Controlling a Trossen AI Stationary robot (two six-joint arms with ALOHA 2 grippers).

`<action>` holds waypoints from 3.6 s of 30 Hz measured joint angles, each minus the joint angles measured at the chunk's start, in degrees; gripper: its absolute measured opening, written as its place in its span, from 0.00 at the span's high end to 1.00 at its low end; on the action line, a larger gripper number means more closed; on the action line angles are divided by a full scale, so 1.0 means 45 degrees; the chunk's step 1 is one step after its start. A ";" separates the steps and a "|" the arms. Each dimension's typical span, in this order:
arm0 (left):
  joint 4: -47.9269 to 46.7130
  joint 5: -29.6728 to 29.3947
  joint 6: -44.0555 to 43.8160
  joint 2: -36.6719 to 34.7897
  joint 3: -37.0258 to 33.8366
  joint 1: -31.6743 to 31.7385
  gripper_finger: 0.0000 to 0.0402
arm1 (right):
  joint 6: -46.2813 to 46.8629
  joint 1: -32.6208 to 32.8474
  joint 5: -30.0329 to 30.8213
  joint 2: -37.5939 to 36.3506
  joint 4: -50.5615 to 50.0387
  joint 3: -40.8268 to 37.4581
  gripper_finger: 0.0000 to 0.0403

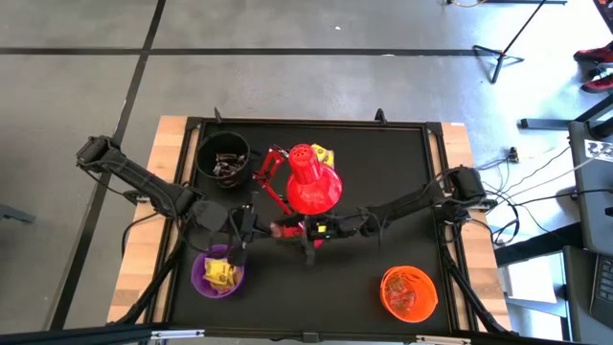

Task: Organize candy in baskets
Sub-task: Put the orange gummy into the orange bucket

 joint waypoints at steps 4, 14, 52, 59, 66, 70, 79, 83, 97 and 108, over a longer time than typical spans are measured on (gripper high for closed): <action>-0.0010 0.0158 -0.0005 0.0000 0.0000 -0.0008 1.00 | 0.0344 -0.0090 0.0179 0.0005 -0.0778 0.0114 0.39; -0.0068 0.0162 -0.0016 0.0014 0.0000 -0.0037 1.00 | 0.0558 -0.0078 0.0005 0.0010 -0.1499 0.0114 0.67; -0.0805 -0.0579 -0.1350 -0.0005 0.0000 0.0085 0.59 | 0.4799 0.4950 0.2826 -0.7120 -1.7406 0.0105 0.91; -0.0801 -0.0507 -0.1355 -0.0005 0.0000 0.0085 0.59 | 0.9640 0.6837 0.2559 -0.7082 -1.9101 0.0105 0.91; -0.0792 -0.0507 -0.1354 -0.0005 0.0000 0.0085 0.59 | 1.1385 0.8246 0.2969 -0.7072 -1.9242 0.0100 0.91; -0.0792 -0.0507 -0.1355 -0.0005 0.0000 0.0085 0.59 | 1.1952 0.8730 0.2986 -0.7072 -2.0059 0.0100 0.91; -0.0787 -0.0507 -0.1355 -0.0005 0.0000 0.0085 0.59 | 1.4402 0.9107 0.0674 -0.7067 -2.2366 0.0100 0.91; -0.0783 -0.0507 -0.1350 -0.0005 0.0000 0.0085 0.59 | 1.4399 0.9102 -0.0296 -0.7067 -2.2347 0.0100 0.91; -0.0782 -0.0507 -0.1389 -0.0005 0.0000 0.0085 0.59 | 1.4231 0.9093 -0.0427 -0.7067 -2.2343 0.0100 0.91; -0.0957 -0.0535 -0.1751 -0.0005 0.0000 0.0051 0.59 | 1.4226 0.9093 -0.0422 -0.7062 -2.2318 0.0100 0.91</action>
